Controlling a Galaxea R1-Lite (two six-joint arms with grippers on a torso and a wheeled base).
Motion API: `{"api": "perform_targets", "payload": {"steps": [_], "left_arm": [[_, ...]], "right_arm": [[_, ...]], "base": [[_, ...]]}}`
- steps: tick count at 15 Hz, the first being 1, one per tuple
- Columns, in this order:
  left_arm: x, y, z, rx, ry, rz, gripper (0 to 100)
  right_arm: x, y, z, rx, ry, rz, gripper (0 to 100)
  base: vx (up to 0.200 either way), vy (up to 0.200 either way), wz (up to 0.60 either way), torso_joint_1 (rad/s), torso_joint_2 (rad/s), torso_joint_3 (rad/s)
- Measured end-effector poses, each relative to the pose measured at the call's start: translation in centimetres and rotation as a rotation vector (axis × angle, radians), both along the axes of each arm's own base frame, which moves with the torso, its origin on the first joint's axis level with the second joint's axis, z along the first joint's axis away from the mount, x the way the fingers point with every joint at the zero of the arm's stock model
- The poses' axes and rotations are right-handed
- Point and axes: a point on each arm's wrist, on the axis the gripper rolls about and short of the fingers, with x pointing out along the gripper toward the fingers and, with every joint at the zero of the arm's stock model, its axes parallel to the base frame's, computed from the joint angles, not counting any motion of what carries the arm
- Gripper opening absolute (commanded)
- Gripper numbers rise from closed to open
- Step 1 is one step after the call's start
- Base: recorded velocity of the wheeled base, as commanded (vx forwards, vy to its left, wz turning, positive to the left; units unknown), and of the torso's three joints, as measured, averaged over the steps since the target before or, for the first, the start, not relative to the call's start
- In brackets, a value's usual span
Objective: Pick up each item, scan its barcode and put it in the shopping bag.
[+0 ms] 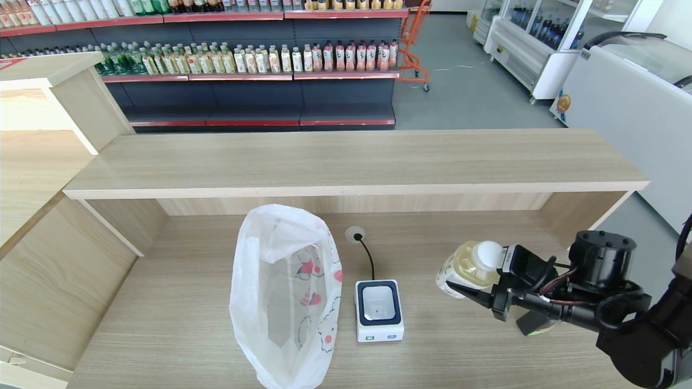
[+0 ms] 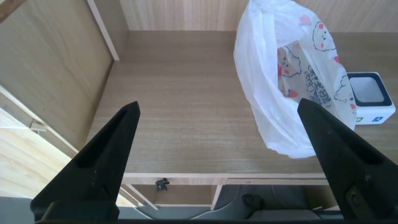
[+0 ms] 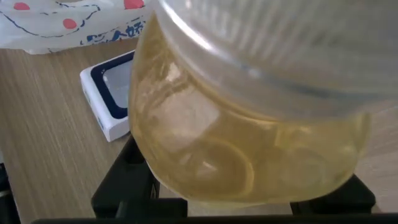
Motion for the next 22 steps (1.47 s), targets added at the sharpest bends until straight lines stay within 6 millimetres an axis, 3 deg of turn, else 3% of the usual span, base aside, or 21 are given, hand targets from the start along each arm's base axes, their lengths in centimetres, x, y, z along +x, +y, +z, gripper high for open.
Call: {"api": "perform_targets", "payload": {"steps": [6,9,17,22], "left_arm": [[0.0,0.0,0.0,0.000,0.000,0.000,100],[0.0,0.0,0.0,0.000,0.000,0.000,100],[0.0,0.0,0.0,0.000,0.000,-0.001,100],[0.0,0.0,0.0,0.000,0.000,0.000,100]], "right_arm": [[2.5,0.6,-1.0,-0.028,-0.151,0.040,0],[3.9,1.4,-1.9,-0.002,-0.187,0.149,0],[9.6,6.1,-5.0,0.056,-0.264,0.386,0],[10.8,7.8,-7.1,0.080,-0.261,0.551,0]], "base": [[0.000,0.000,0.00,0.000,0.00,0.000],[0.000,0.000,0.00,0.000,0.00,0.000],[0.000,0.000,0.00,0.000,0.00,0.000],[0.000,0.000,0.00,0.000,0.00,0.000]]}}
